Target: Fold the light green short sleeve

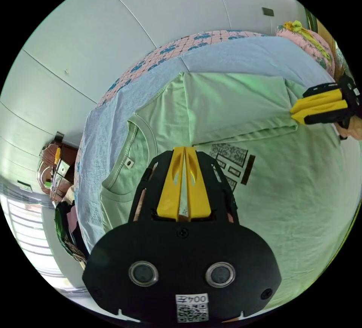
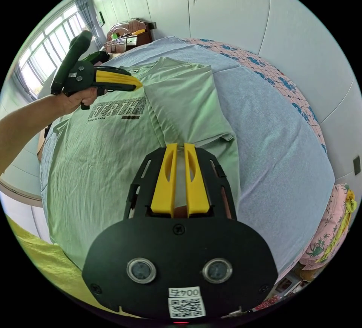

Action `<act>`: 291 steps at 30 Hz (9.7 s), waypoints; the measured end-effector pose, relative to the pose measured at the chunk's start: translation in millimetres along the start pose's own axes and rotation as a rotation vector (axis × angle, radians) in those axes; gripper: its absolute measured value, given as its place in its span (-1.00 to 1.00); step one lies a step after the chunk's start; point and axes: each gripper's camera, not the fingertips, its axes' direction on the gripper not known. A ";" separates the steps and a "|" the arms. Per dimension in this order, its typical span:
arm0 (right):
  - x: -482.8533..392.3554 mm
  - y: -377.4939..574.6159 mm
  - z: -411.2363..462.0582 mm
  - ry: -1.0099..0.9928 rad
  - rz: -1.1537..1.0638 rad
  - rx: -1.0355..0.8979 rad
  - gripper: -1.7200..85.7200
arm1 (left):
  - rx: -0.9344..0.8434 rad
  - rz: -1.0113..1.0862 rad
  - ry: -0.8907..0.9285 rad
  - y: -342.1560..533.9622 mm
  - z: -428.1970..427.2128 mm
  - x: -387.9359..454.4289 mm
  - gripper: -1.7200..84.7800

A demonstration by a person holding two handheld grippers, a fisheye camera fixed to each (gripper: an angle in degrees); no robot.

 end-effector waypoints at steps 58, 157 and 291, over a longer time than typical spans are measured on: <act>-113.5 245.6 131.0 0.066 0.083 -0.415 -0.97 | -0.097 -0.435 0.348 240.7 -292.5 -119.7 -0.95; -577.8 18.7 641.0 0.155 0.454 -0.099 -0.98 | 0.238 0.281 0.216 593.3 -49.4 -519.8 -0.94; -235.2 -137.2 418.4 0.028 0.537 -0.174 -0.83 | -0.100 -0.138 0.685 633.2 196.2 -627.5 -0.95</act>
